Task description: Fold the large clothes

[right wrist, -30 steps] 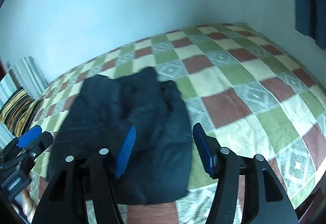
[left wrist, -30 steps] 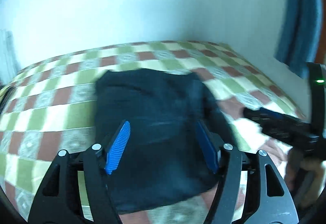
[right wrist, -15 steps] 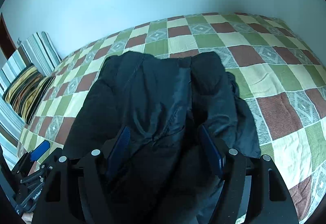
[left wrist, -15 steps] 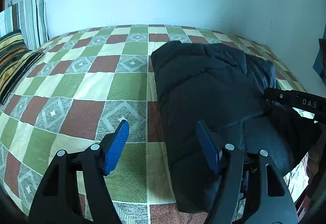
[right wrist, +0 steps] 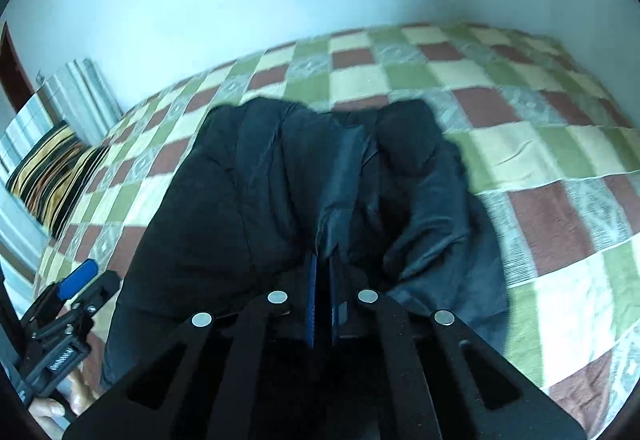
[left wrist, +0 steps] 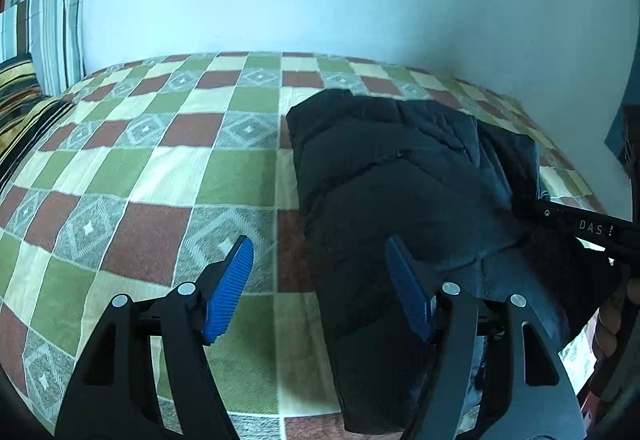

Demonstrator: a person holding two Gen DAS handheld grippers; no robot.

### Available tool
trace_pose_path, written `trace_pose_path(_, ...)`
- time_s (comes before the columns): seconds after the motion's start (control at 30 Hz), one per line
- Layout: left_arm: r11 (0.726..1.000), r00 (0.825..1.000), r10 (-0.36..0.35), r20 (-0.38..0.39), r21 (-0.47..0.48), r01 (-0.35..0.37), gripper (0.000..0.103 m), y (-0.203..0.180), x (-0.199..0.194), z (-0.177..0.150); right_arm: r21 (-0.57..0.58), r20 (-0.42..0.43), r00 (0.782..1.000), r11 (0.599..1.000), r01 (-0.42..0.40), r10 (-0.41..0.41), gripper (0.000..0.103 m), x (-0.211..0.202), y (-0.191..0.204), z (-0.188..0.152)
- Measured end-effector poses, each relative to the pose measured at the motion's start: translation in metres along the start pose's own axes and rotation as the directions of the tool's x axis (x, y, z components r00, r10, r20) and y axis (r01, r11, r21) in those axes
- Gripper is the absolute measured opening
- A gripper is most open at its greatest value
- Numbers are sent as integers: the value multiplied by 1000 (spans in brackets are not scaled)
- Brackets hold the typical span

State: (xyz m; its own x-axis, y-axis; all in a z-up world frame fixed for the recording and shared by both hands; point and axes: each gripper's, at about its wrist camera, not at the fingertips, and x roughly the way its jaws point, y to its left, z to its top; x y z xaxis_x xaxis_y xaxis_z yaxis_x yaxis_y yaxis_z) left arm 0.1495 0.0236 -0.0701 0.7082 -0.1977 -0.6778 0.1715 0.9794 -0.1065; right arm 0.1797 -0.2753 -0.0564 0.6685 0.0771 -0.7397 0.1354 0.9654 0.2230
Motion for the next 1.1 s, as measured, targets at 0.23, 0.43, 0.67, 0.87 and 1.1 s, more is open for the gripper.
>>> trace_pose_path(0.23, 991, 996, -91, -19, 95, 92, 68, -51, 16, 7, 62, -31, 998, 997, 52, -50, 4, 5, -49, 0)
trace_pose_path(0.43, 983, 990, -110, -84, 140, 121, 69, -81, 46, 2, 121, -97, 995, 992, 45, -33, 4, 30, -83, -8)
trace_pose_path(0.67, 972, 996, -48, -75, 224, 64, 69, -101, 66, -4, 99, -138, 989, 993, 62, -48, 5, 59, -91, -20)
trace_pose_path(0.87, 969, 997, -35, -73, 240, 51, 69, -102, 70, -8, 110, -132, 990, 992, 61, -46, 5, 62, -92, -23)
trace_pose_path(1.1, 972, 997, -37, -68, 229, 52, 69, -100, 69, -8, 146, -116, 992, 987, 59, -42, 5, 54, -94, -19)
